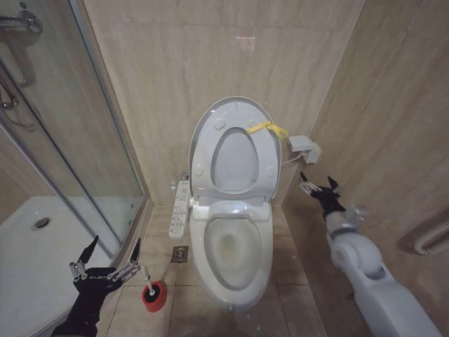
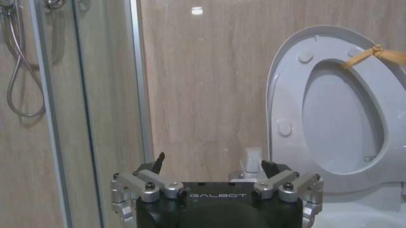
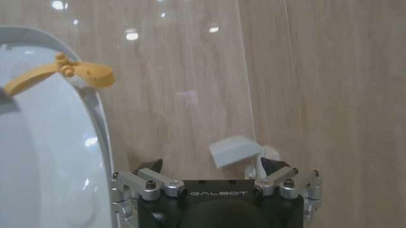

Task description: Open the toilet lid, clean the toilet bowl with a toilet brush, close the toilet lid, and flush.

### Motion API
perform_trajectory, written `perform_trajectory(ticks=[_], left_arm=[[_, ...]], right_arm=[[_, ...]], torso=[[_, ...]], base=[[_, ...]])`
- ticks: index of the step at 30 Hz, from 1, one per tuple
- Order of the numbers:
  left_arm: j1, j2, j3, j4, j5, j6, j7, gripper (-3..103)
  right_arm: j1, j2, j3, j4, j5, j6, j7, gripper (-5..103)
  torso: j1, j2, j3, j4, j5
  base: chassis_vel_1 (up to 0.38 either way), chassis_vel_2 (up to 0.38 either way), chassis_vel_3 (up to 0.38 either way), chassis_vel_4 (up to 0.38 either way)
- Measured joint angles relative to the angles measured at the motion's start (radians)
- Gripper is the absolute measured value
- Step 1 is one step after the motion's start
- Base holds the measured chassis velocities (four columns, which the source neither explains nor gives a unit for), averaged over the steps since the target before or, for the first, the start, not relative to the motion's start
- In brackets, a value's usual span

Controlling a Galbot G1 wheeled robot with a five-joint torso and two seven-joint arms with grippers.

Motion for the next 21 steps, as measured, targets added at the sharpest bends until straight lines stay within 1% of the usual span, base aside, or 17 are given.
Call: perform_trajectory(ticks=[2,3,5,6,7,8,9,12,15,21], left_arm=[[0.0,0.0,0.0,0.0,0.0,0.0,0.0,100],[0.0,0.0,0.0,0.0,0.0,0.0,0.0,100],[0.0,0.0,0.0,0.0,0.0,0.0,0.0,100],[0.0,0.0,0.0,0.0,0.0,0.0,0.0,100],[0.0,0.0,0.0,0.0,0.0,0.0,0.0,100],[0.0,0.0,0.0,0.0,0.0,0.0,0.0,100],[0.0,0.0,0.0,0.0,0.0,0.0,0.0,100],[0.0,0.0,0.0,0.0,0.0,0.0,0.0,100],[0.0,0.0,0.0,0.0,0.0,0.0,0.0,100],[0.0,0.0,0.0,0.0,0.0,0.0,0.0,100]], right_arm=[[0.066,0.01,-0.044,-0.063,-0.02,0.022,0.017,100],[0.066,0.01,-0.044,-0.063,-0.02,0.022,0.017,100],[0.125,0.017,-0.076,-0.116,-0.041,0.028,0.024,100],[0.154,0.021,-0.09,-0.141,-0.065,0.031,0.033,100],[0.176,0.023,-0.1,-0.161,-0.091,0.033,0.042,100],[0.213,0.027,-0.115,-0.197,-0.152,0.038,0.051,100],[0.235,0.03,-0.126,-0.216,-0.183,0.041,0.056,100],[0.276,0.035,-0.15,-0.249,-0.21,0.047,0.076,100],[0.336,0.054,-0.178,-0.308,-0.243,0.075,0.097,100],[0.413,0.077,-0.218,-0.384,-0.267,0.103,0.115,100]], torso=[[0.0,0.0,0.0,0.0,0.0002],[0.0,0.0,0.0,0.0,0.0002],[0.0,0.0,0.0,-0.0001,0.0],[0.0,0.0,0.0,-0.0003,0.0001],[0.0,0.0,0.0,0.0,0.0],[0.0,0.0,0.0,-0.0001,0.0],[0.0,0.0,0.0,-0.0001,-0.0002],[0.0,0.0,0.0,-0.0003,0.0],[0.0,0.0,0.0,-0.0003,-0.0001],[0.0,0.0,0.0,-0.0001,-0.0001]], base=[[0.0,0.0,0.0,0.0],[0.0,0.0,0.0,0.0],[0.0,0.0,0.0,0.0],[0.0,0.0,0.0,0.0],[0.0,0.0,0.0,0.0],[0.0,0.0,0.0,0.0],[0.0,0.0,0.0,0.0],[0.0,0.0,0.0,0.0],[0.0,0.0,0.0,0.0],[0.0,0.0,0.0,0.0]])
